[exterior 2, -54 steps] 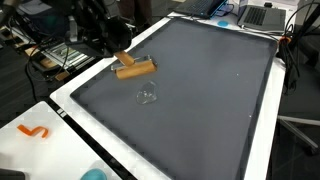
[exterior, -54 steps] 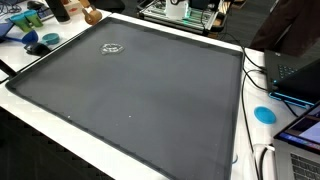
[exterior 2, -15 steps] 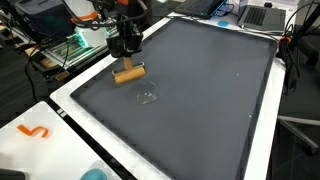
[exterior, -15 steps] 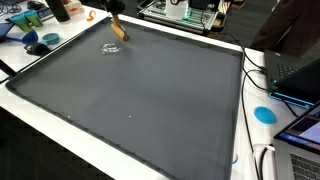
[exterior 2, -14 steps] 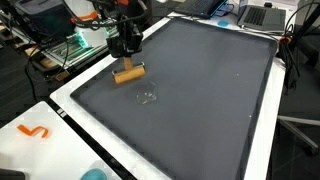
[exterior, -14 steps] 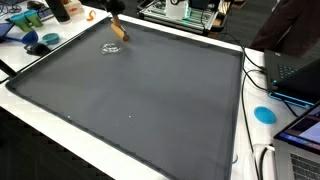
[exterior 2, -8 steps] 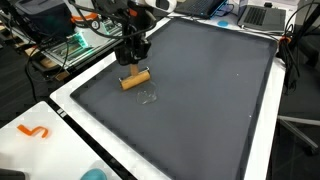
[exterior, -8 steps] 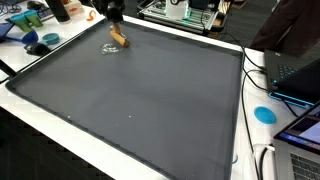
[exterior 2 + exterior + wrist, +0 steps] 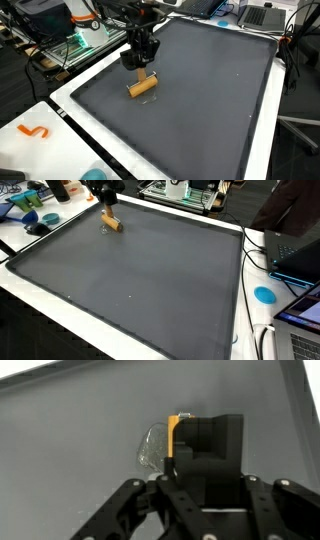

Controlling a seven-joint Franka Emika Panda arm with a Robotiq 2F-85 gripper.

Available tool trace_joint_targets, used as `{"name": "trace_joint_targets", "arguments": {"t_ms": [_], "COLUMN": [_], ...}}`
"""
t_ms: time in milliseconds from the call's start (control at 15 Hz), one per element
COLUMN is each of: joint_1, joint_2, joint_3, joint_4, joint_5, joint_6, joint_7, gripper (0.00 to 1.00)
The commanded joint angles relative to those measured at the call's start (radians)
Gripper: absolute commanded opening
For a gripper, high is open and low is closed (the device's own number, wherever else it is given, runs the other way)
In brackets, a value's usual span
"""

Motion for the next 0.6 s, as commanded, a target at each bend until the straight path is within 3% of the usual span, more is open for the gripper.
{"name": "trace_joint_targets", "arguments": {"t_ms": [0,533], "joint_1": [-0.008,-0.016], "joint_2": [0.065,0.098], "joint_3": [-0.004,-0.007], "joint_4": [0.011,0.026], "joint_5": [0.010,0.013], "joint_6": [0.007,0.063], "joint_7": [-0.050,-0.070], "gripper": [0.24,0.24]}}
